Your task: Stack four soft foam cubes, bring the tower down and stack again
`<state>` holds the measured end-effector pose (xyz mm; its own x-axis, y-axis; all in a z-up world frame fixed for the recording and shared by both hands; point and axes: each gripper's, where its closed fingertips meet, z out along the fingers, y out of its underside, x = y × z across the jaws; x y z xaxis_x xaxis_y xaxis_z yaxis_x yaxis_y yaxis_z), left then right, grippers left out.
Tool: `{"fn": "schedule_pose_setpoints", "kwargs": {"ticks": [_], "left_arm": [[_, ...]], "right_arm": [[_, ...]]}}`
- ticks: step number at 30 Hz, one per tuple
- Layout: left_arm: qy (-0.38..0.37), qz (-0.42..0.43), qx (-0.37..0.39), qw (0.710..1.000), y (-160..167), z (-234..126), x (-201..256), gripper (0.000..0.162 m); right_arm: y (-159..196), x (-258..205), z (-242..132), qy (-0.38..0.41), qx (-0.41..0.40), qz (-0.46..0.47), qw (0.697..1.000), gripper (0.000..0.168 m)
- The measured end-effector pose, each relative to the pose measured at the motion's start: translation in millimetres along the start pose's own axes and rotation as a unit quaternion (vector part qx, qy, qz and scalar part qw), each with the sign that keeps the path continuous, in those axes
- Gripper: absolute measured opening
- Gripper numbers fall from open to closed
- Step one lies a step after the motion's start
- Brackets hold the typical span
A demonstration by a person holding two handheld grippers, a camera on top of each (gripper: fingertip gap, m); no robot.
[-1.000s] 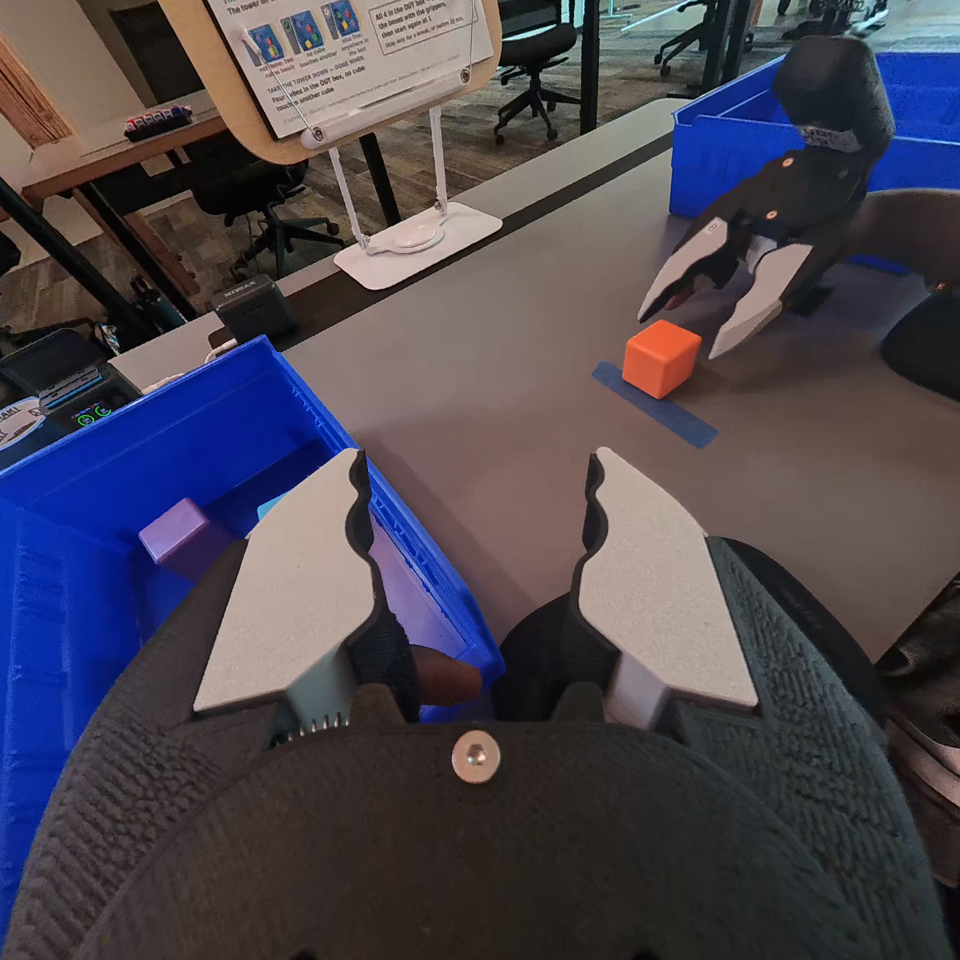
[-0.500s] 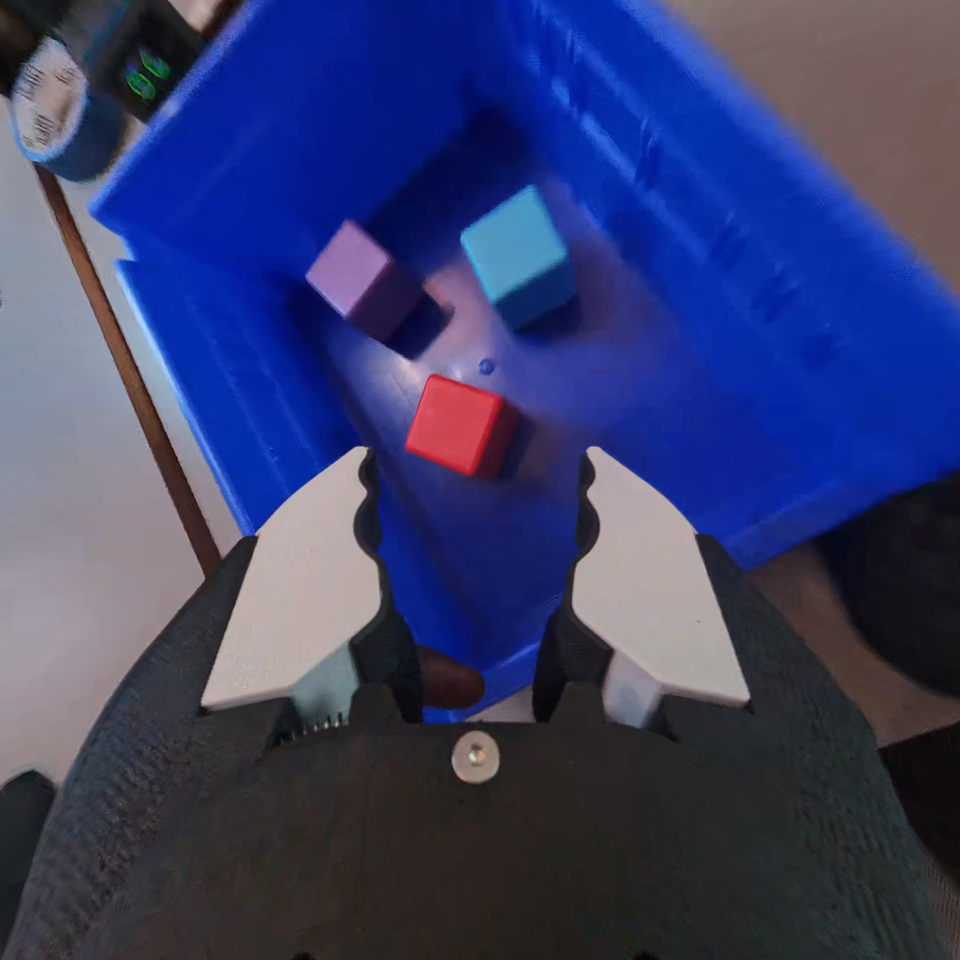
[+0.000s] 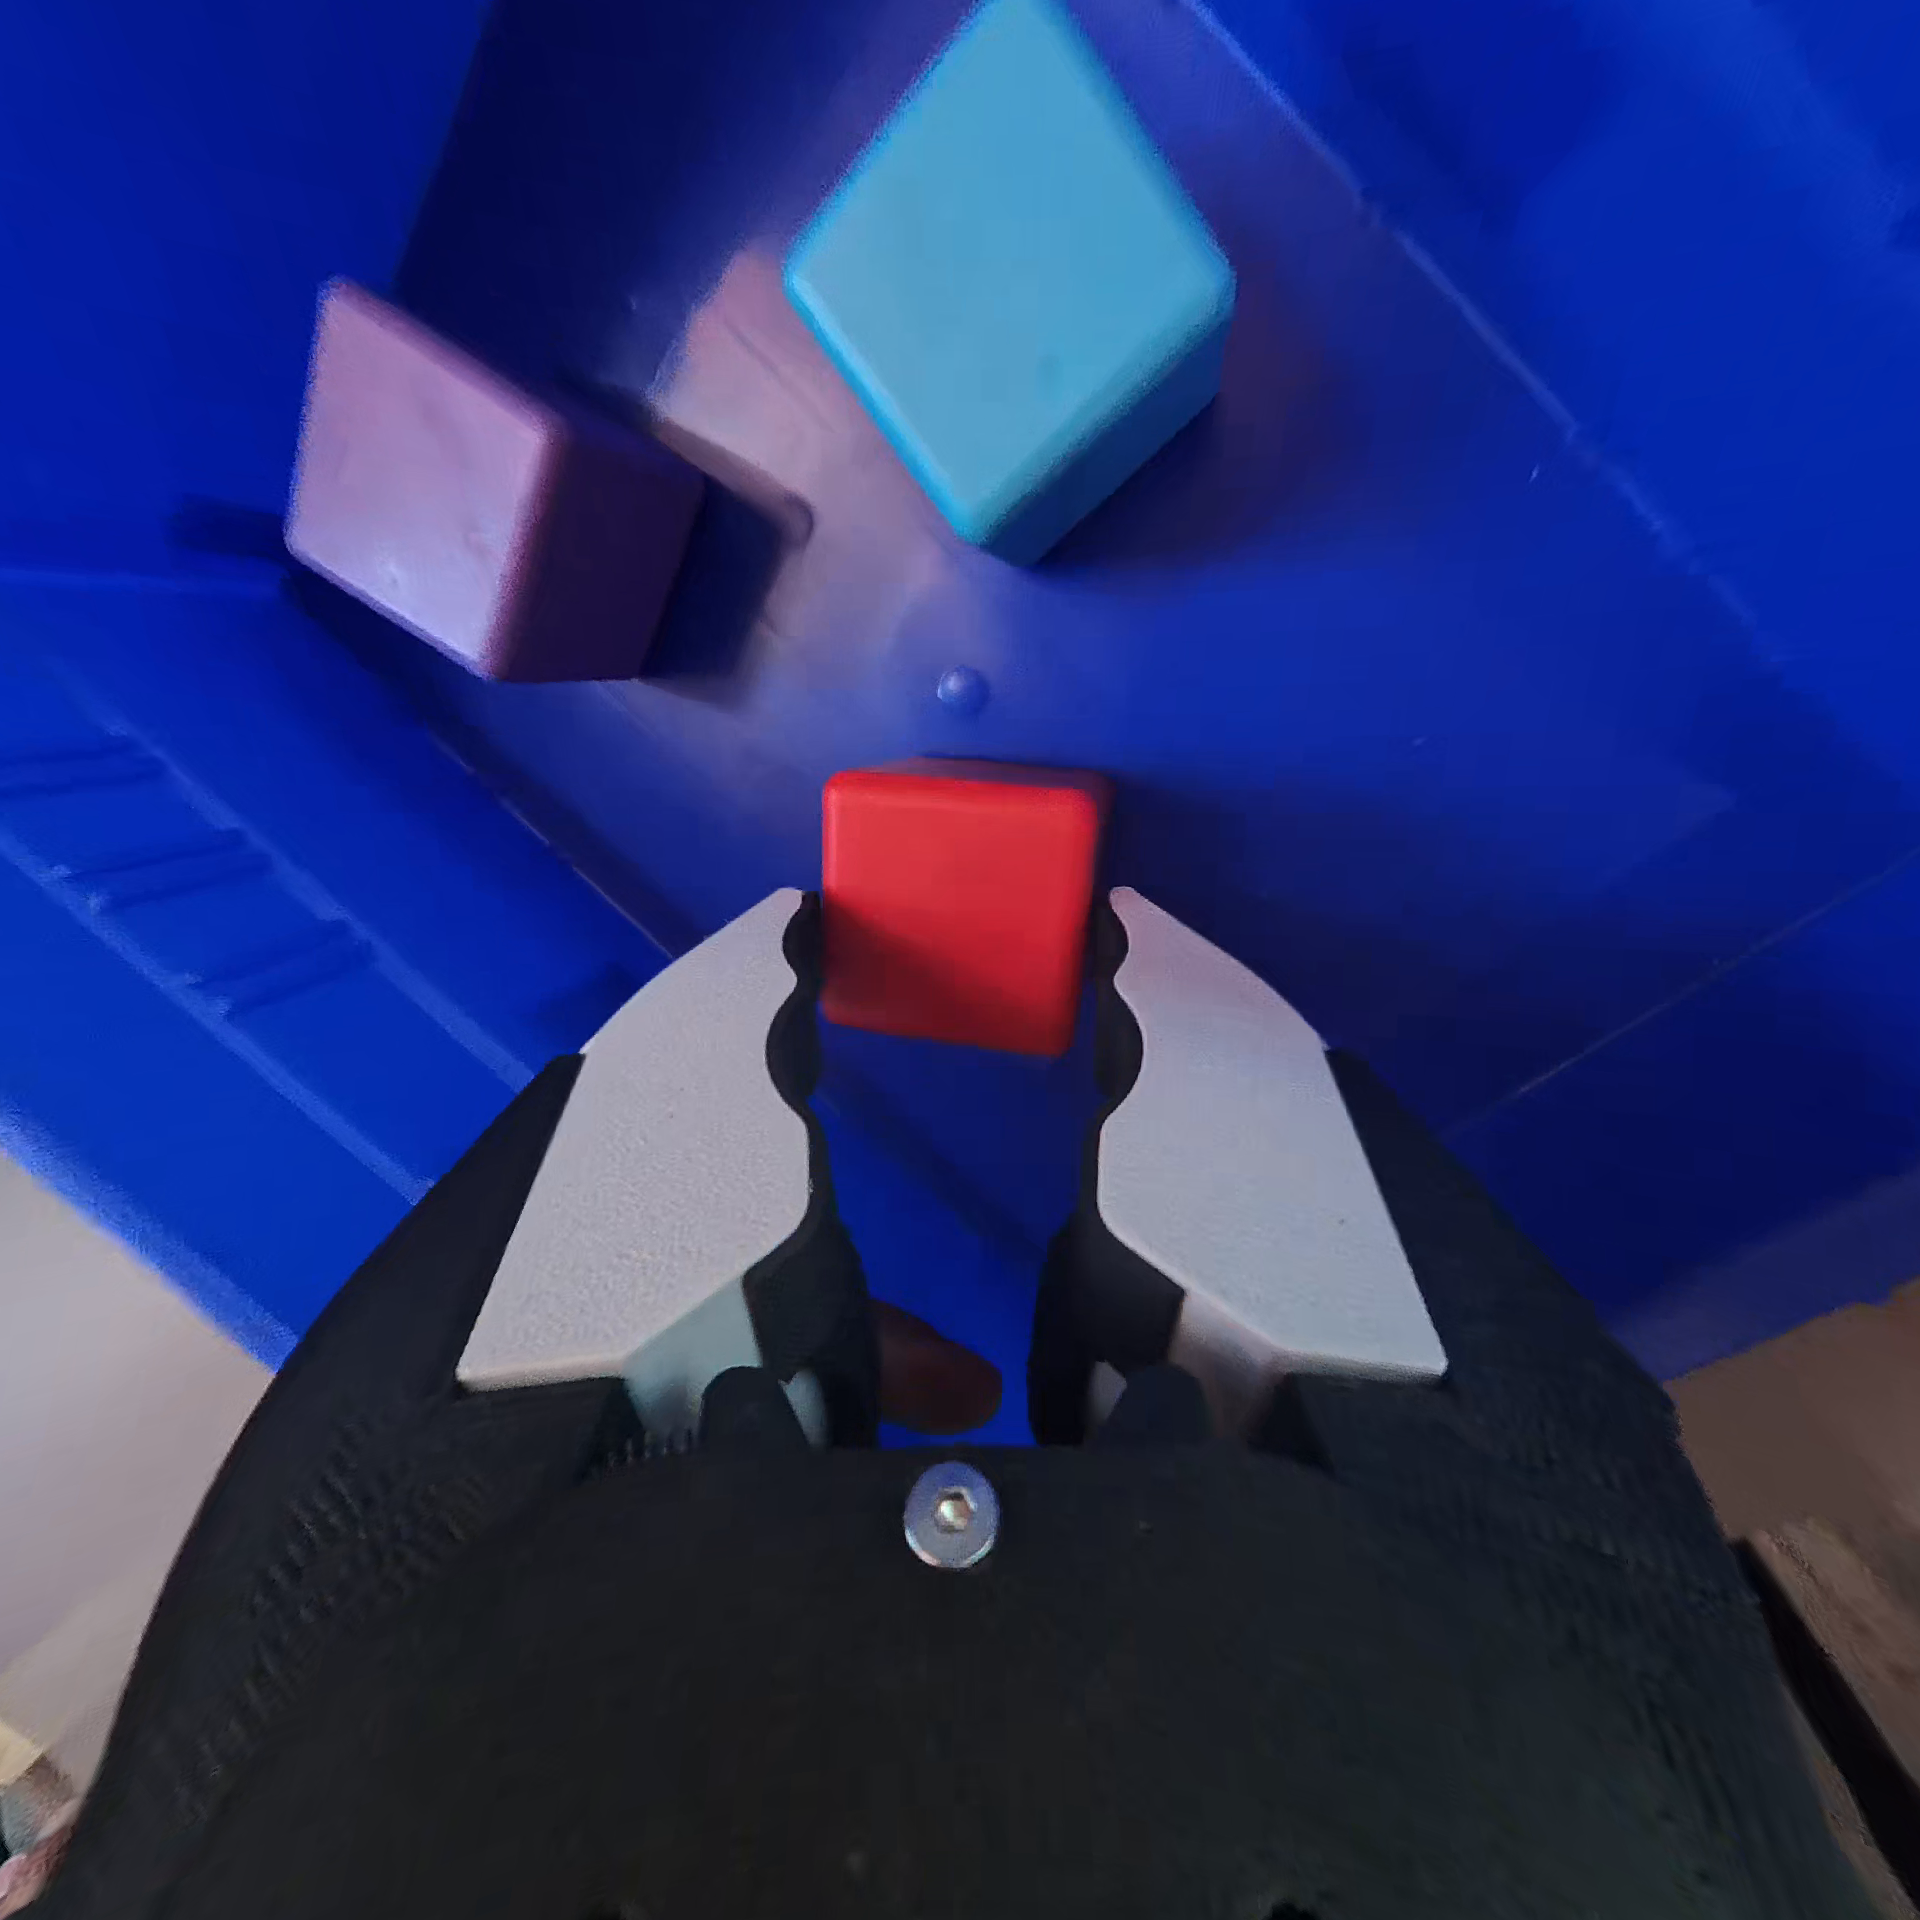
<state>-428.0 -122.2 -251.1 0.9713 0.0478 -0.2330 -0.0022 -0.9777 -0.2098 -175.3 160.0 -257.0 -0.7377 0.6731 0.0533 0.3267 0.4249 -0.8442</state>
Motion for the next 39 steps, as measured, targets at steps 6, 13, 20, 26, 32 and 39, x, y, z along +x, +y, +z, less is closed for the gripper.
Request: {"fn": "schedule_pose_setpoints", "kwargs": {"ticks": [6, 13, 20, 26, 32, 39], "left_arm": [[-0.028, -0.005, 0.109, 0.994, -38.7, -53.3, -3.3, 0.05], [-0.017, 0.112, 0.199, 0.973, -126.4, -127.1, 44.8, 0.05], [0.084, 0.26, 0.229, 0.934, -229.2, -130.5, 164.8, 0.049], [0.114, 0.29, 0.185, 0.932, -267.4, -77.9, 207.5, 0.049], [0.135, 0.308, 0.17, 0.926, -280.0, -54.8, 232.3, 0.049], [0.121, 0.314, 0.144, 0.931, -284.5, -41.5, 241.8, 0.049]], "right_arm": [[0.0, 0.1, 0.3, 0.0, 0.0, 0.0, 1.0, 0.048], [-0.1, 0.3, 0.4, -0.001, 0.0, 0.001, 1.0, 0.048], [-0.3, 0.7, 0.6, -0.001, 0.0, 0.0, 1.0, 0.048], [-0.4, 1.2, 0.7, -0.001, 0.0, 0.001, 1.0, 0.047], [-0.7, 1.7, 1.0, -0.001, 0.0, 0.0, 1.0, 0.048], [-0.9, 2.0, 1.1, -0.001, 0.0, 0.0, 1.0, 0.047]]}}
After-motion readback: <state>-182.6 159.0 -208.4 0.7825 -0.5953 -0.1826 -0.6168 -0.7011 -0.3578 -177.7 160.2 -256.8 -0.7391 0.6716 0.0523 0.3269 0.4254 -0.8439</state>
